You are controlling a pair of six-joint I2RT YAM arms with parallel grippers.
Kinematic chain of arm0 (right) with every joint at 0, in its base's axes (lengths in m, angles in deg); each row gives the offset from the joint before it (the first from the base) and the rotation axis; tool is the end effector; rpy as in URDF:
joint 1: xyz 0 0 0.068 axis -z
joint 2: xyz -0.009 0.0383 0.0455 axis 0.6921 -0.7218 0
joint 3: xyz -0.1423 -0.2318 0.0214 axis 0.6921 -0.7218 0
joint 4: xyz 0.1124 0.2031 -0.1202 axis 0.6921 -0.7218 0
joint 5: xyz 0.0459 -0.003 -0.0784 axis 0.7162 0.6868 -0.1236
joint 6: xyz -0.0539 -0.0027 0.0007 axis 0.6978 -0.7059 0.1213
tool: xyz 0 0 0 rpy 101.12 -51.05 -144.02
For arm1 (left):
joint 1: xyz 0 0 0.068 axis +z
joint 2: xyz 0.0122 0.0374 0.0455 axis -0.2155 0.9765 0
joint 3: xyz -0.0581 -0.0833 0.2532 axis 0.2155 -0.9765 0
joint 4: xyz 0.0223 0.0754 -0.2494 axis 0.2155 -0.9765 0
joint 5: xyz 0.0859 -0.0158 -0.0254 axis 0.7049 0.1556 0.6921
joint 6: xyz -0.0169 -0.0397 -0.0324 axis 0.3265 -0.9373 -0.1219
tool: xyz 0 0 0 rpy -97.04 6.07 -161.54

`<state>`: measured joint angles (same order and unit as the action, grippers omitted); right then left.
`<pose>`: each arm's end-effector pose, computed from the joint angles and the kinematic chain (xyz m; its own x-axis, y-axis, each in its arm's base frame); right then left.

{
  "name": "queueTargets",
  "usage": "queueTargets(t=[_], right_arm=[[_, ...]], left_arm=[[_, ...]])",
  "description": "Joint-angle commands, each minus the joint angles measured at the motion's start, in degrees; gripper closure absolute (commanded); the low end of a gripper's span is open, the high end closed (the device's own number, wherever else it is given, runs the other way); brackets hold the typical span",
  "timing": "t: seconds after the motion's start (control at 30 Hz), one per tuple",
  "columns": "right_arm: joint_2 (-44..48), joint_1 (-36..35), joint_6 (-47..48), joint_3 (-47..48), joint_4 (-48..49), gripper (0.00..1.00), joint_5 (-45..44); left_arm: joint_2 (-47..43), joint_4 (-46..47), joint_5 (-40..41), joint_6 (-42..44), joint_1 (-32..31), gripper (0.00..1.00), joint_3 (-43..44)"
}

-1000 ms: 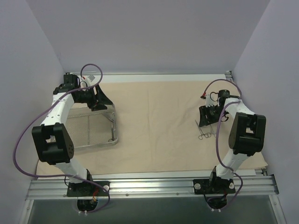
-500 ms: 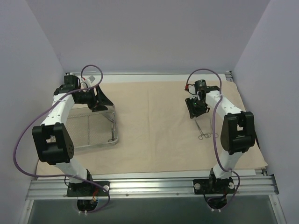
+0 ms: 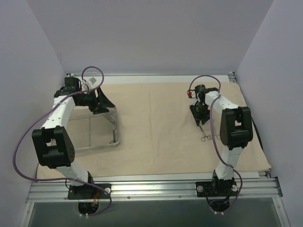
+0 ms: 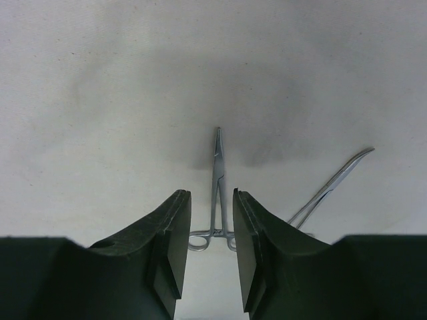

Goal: Open and lay out the surgical kit
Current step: Adjust the medical item in the surgical kit.

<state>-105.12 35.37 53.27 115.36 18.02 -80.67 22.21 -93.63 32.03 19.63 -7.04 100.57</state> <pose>0.3840 0.0583 0.1809 -0.8868 -0.2867 -0.3624 -0.3008 0.9535 -0.0184 0.3461 0.0060 0.2772 -0.9221 -0.2991 -0.2454 -0.0001 0.6344 -0.7730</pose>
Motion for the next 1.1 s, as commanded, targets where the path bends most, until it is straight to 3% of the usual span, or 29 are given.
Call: queueTargets(t=[0.0,0.57,0.7,0.93,1.07], right_arm=[[-0.7,-0.63,0.48,1.21,-3.57,0.68,-1.69],[-5.1,-0.19,0.39,-1.25,-2.25,0.74,-0.99],[-5.54,0.34,0.3,-0.99,-2.34,0.79,-0.2],[-7.29,3.15,-2.33,2.18,-4.18,0.97,3.58],[-8.08,4.12,-3.74,3.06,-4.45,1.0,5.69]], left_arm=[[-2.95,1.77,-0.27,-0.17,0.39,0.35,-0.21],[-3.57,0.63,0.35,0.26,0.39,0.35,-0.56],[-3.48,0.54,0.26,0.44,0.39,0.35,-0.38],[-3.13,0.46,0.26,0.44,0.39,0.35,-0.21],[-3.13,0.46,0.09,0.35,0.39,0.35,0.06]])
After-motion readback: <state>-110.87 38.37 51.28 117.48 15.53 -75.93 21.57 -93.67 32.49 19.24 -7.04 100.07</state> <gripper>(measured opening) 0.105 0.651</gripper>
